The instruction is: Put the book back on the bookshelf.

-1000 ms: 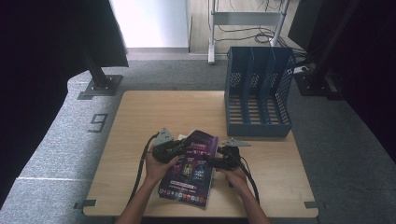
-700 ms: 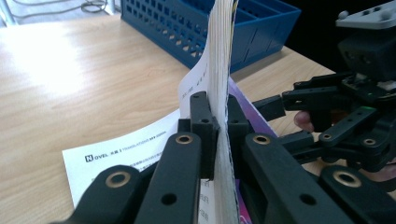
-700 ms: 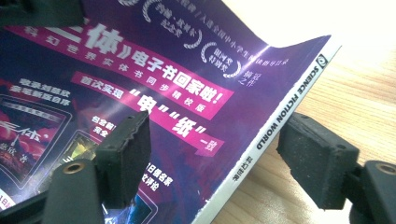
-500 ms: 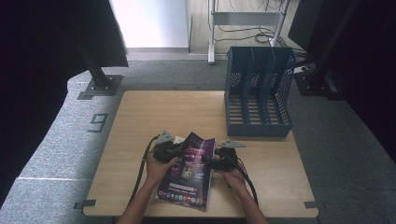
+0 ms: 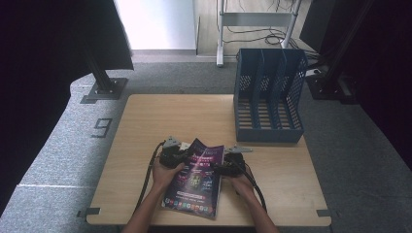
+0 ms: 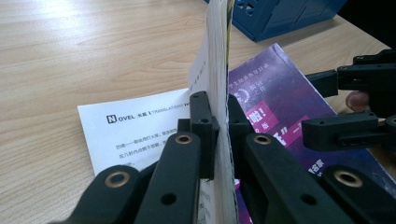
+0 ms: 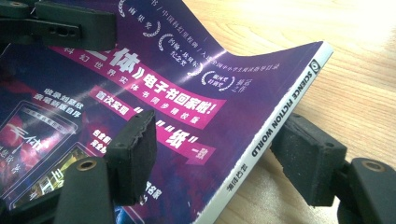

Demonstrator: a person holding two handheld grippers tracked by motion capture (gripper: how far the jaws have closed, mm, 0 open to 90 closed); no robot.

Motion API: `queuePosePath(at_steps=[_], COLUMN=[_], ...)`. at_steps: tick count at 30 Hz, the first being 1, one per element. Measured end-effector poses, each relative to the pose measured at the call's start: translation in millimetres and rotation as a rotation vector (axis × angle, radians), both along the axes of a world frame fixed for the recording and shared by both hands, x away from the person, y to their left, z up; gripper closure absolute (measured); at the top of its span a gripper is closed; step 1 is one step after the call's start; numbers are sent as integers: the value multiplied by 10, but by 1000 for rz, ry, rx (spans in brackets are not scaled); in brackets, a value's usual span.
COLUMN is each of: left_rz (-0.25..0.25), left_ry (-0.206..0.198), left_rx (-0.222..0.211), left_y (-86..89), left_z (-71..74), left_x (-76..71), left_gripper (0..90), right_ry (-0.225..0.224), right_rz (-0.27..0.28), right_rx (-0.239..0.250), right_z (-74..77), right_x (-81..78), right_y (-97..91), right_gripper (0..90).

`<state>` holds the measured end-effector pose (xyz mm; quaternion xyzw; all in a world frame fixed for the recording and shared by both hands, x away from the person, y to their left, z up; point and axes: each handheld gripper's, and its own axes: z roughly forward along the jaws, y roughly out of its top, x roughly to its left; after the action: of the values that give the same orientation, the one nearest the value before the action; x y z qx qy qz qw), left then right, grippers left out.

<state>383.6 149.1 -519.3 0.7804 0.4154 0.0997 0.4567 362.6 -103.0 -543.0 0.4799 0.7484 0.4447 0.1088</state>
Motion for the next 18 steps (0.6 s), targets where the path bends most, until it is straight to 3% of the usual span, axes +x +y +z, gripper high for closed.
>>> queuePosePath(at_steps=[18], left_rz=[8], left_ry=[24], left_rx=[9], left_y=[40], left_z=[-36], left_x=[45], left_gripper=[866], right_ry=[32], right_rz=[1], right_rx=[-23], right_z=[-22], right_x=[254], right_y=[142], right_gripper=[335])
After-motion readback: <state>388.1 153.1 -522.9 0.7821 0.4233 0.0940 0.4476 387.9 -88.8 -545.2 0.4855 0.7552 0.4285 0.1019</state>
